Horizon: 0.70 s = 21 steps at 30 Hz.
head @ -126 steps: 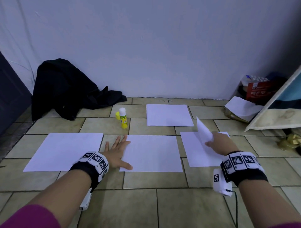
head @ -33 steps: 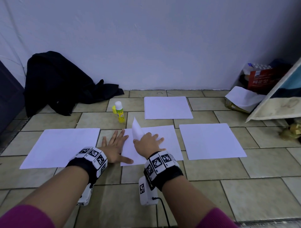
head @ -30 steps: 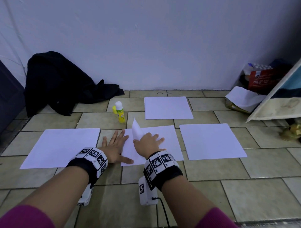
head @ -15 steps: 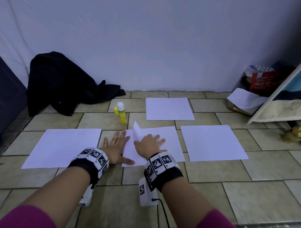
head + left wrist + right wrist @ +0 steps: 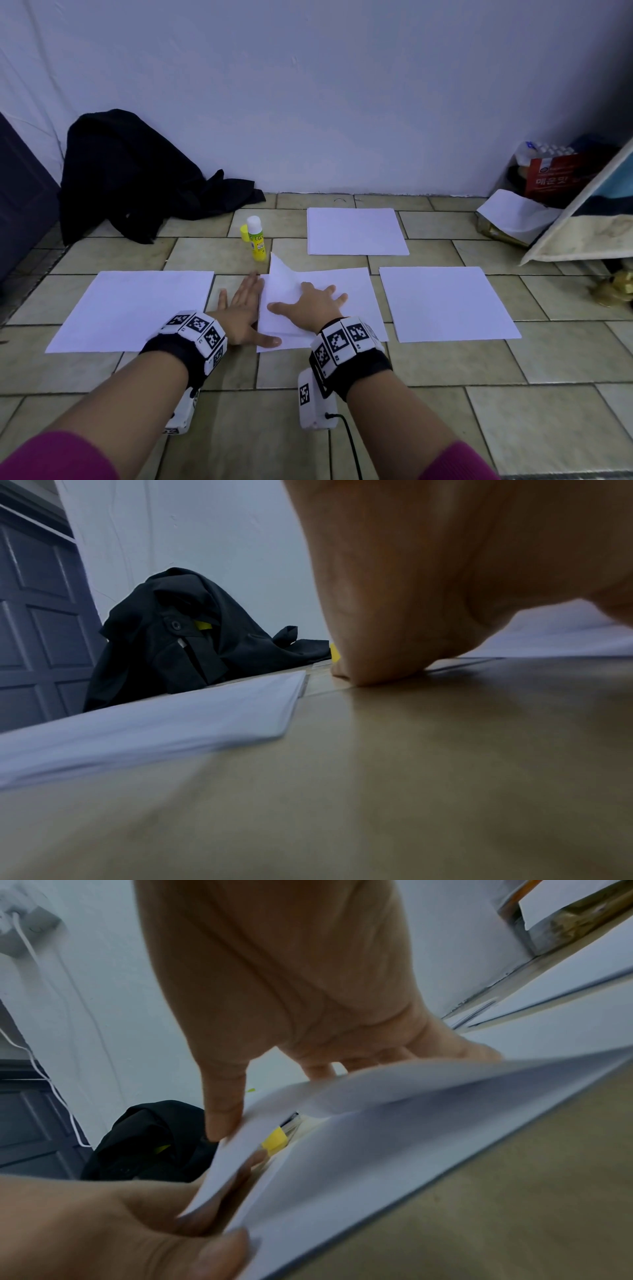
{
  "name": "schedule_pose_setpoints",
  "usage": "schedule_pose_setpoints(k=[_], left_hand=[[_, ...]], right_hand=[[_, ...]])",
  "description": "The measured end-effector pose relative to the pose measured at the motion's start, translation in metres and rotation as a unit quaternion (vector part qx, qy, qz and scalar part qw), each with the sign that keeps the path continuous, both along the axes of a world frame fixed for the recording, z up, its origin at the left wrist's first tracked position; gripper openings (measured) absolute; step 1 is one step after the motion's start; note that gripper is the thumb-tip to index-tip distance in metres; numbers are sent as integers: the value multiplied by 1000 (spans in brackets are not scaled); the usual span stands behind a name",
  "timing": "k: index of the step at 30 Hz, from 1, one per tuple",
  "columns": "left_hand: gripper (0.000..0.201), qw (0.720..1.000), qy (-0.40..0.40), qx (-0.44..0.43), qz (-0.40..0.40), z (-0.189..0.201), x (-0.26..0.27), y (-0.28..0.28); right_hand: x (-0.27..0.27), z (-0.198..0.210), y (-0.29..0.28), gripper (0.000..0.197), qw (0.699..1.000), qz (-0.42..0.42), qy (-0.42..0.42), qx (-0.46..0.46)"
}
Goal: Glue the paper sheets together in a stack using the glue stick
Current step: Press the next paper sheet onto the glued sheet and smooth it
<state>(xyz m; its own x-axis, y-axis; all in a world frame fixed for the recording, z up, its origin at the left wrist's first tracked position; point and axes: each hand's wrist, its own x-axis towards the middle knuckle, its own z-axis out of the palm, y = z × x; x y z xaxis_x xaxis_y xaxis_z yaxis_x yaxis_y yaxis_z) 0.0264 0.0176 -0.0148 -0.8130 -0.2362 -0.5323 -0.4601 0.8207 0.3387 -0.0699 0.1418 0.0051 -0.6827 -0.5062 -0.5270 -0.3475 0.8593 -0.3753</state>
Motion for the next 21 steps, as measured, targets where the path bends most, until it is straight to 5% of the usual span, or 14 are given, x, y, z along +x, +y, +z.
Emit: schedule_pose_setpoints(k=[3, 7, 14, 21], left_hand=[[153, 1000, 3, 8, 6, 3, 1, -2], [125, 1000, 6, -5, 27, 4, 1, 0], [136, 999, 20, 37, 27, 6, 5, -6], [89, 971, 94, 155, 154, 9, -2, -4]], right_hand=[[1, 4, 5, 97, 1000, 23, 8, 14], [4, 9, 5, 89, 999, 10, -15, 27], [5, 10, 6, 80, 1000, -9, -19, 18], [9, 9, 1, 80, 999, -4, 1, 54]])
